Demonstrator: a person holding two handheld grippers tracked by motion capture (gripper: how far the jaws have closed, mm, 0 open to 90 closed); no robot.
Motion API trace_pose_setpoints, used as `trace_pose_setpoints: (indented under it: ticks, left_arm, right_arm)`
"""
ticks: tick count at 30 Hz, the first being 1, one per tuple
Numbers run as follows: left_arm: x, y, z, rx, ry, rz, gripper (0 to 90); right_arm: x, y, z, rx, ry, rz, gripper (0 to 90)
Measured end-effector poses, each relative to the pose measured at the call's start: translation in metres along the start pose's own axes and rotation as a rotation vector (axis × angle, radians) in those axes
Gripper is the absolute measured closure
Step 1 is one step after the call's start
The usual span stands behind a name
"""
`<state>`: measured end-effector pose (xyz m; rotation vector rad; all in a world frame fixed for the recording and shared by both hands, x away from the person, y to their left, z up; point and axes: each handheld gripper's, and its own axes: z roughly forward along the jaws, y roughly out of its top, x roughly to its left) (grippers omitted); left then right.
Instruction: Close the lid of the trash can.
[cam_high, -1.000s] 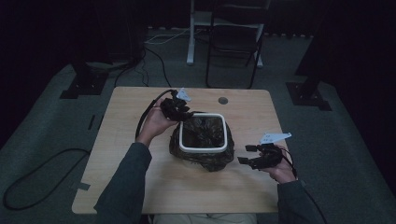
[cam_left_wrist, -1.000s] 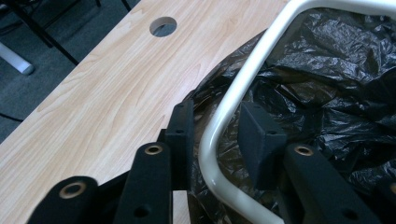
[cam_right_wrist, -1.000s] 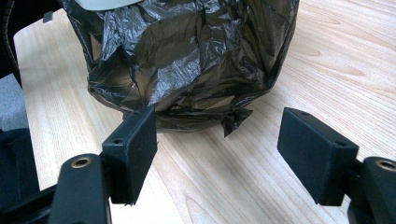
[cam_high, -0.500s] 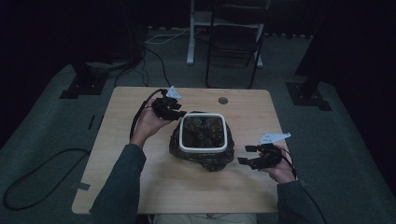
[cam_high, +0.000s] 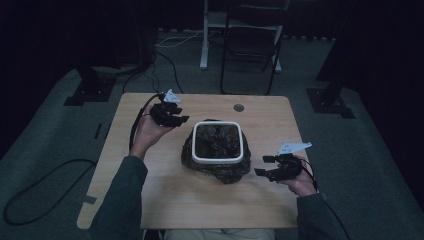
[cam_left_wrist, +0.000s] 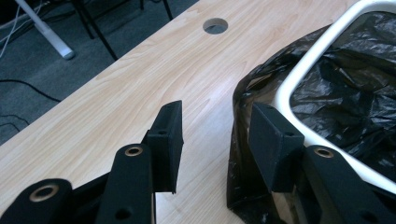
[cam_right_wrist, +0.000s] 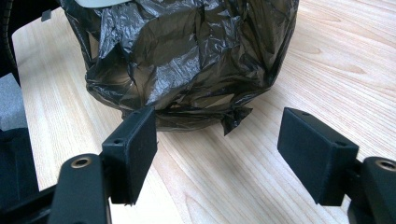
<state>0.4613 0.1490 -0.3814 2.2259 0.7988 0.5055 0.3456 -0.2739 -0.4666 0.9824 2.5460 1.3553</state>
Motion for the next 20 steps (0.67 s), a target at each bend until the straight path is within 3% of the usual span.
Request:
trace_pose_setpoints:
  ticks: [20]
  left_arm:
    - [0.015, -0.018, -0.014, 0.001, 0.042, -0.063, 53.6]
  right_arm:
    - [-0.003, -0.001, -0.003, -0.01, -0.008, 0.01, 27.3]
